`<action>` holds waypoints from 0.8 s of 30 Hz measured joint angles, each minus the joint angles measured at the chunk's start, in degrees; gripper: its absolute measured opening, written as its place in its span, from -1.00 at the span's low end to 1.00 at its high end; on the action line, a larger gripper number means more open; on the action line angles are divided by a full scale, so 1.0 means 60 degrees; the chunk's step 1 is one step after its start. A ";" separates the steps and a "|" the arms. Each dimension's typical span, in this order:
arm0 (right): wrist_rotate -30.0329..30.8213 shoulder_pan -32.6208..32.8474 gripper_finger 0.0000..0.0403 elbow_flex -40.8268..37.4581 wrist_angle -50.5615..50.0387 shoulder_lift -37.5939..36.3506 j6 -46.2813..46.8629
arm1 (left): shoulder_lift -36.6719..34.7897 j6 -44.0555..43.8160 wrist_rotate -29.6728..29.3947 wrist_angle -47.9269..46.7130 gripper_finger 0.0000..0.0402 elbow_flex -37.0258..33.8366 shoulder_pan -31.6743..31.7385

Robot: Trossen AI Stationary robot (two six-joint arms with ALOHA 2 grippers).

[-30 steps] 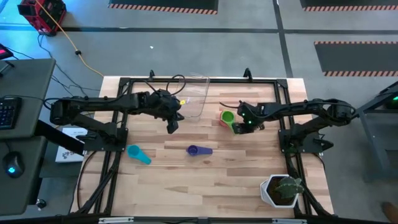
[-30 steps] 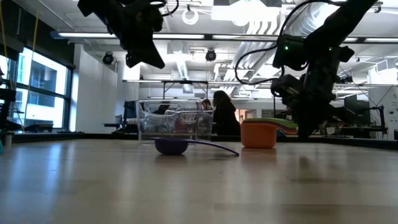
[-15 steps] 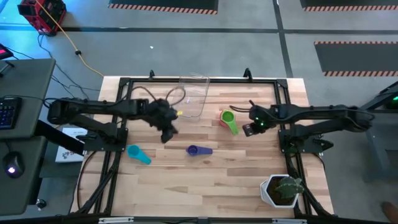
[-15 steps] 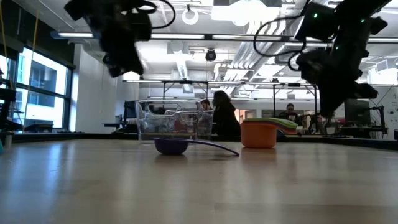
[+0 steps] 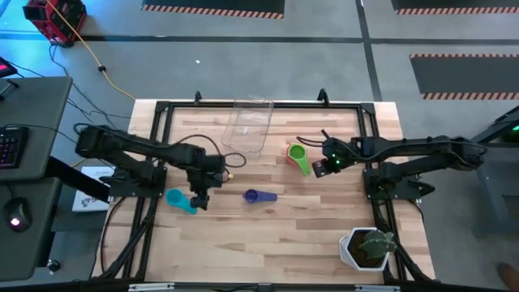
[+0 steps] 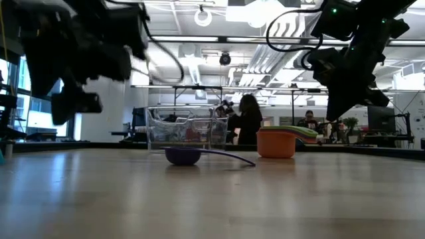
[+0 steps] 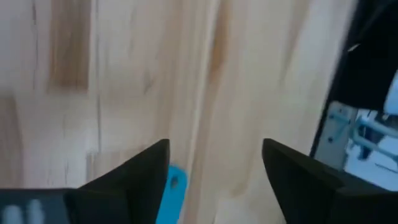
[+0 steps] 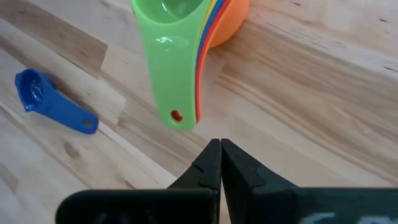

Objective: Nest measuring cups in basket
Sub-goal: Put the light blue measuring cup on top of the green measuring cup

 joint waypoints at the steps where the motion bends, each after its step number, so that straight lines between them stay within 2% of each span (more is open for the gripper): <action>1: -0.0004 0.0000 -1.00 0.0000 0.0024 0.0048 -0.0004 | 0.0396 0.0007 0.0003 -0.0296 0.27 0.0084 0.0035; 3: -0.0009 0.0000 -1.00 0.0000 0.0044 0.0148 -0.0014 | 0.1185 0.0060 -0.0020 -0.0985 0.29 0.0264 0.0105; 8: -0.0024 0.0000 -1.00 0.0000 0.0366 0.0381 -0.0214 | 0.2550 0.1344 -0.0137 -0.2799 0.28 0.0646 0.0177; 16: -0.0289 0.0000 -1.00 0.0000 0.0939 0.0730 -0.0252 | 0.2997 0.2087 -0.1202 -0.2668 0.28 0.0658 0.0151; 18: -0.0361 0.0000 -1.00 0.0000 0.0987 0.0774 -0.0252 | 0.3012 0.2065 -0.1186 -0.2804 0.28 0.0662 0.0151; 22: -0.0382 0.0000 -1.00 0.0000 0.1115 0.0849 -0.0240 | 0.3018 0.2011 -0.0236 -0.3111 0.28 0.0629 0.0059; 24: -0.0371 0.0000 -1.00 0.0000 0.1130 0.0873 -0.0230 | 0.3016 0.2011 -0.0206 -0.3093 0.28 0.0516 -0.0107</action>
